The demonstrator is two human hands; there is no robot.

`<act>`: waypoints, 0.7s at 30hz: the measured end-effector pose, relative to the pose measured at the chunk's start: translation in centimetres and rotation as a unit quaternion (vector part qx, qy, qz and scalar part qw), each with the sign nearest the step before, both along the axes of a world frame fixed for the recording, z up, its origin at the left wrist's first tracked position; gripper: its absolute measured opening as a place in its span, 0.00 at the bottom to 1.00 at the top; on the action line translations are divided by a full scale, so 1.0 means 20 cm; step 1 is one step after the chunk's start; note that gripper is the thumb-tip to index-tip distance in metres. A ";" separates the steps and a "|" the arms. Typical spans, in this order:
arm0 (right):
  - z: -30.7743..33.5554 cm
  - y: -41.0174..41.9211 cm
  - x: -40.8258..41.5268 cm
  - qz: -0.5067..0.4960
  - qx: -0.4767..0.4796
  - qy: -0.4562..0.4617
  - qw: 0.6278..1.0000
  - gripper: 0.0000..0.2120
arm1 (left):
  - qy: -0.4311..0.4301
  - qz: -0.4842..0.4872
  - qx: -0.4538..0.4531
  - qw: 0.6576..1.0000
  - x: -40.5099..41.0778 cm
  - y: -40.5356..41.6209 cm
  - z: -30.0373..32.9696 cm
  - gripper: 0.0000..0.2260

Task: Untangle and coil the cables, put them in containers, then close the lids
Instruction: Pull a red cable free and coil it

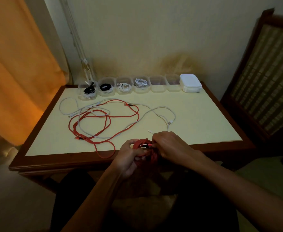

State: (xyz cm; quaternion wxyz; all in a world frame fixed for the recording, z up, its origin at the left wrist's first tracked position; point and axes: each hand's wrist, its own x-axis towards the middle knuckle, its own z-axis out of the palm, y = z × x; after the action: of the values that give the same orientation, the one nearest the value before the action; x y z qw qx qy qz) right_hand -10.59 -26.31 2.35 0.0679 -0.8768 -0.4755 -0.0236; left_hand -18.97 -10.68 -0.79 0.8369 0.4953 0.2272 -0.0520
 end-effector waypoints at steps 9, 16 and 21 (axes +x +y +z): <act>0.11 0.02 -0.06 0.031 -0.007 -0.115 0.993 0.14 | -0.007 0.030 -0.030 0.999 0.00 0.00 0.12 0.25; 0.07 0.07 -0.10 0.038 -0.060 -0.154 0.985 0.13 | 0.003 0.029 0.017 0.999 -0.05 0.00 0.17 0.24; 0.14 0.09 -0.01 0.031 -0.034 -0.003 0.999 0.07 | 0.012 0.011 -0.021 1.000 -0.07 0.07 0.16 0.21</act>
State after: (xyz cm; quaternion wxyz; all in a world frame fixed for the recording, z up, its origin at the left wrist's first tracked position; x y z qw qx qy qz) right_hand -10.77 -24.57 5.08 0.0372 -0.8634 -0.5030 -0.0081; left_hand -20.29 -9.21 2.50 0.8449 0.4742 0.2416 -0.0540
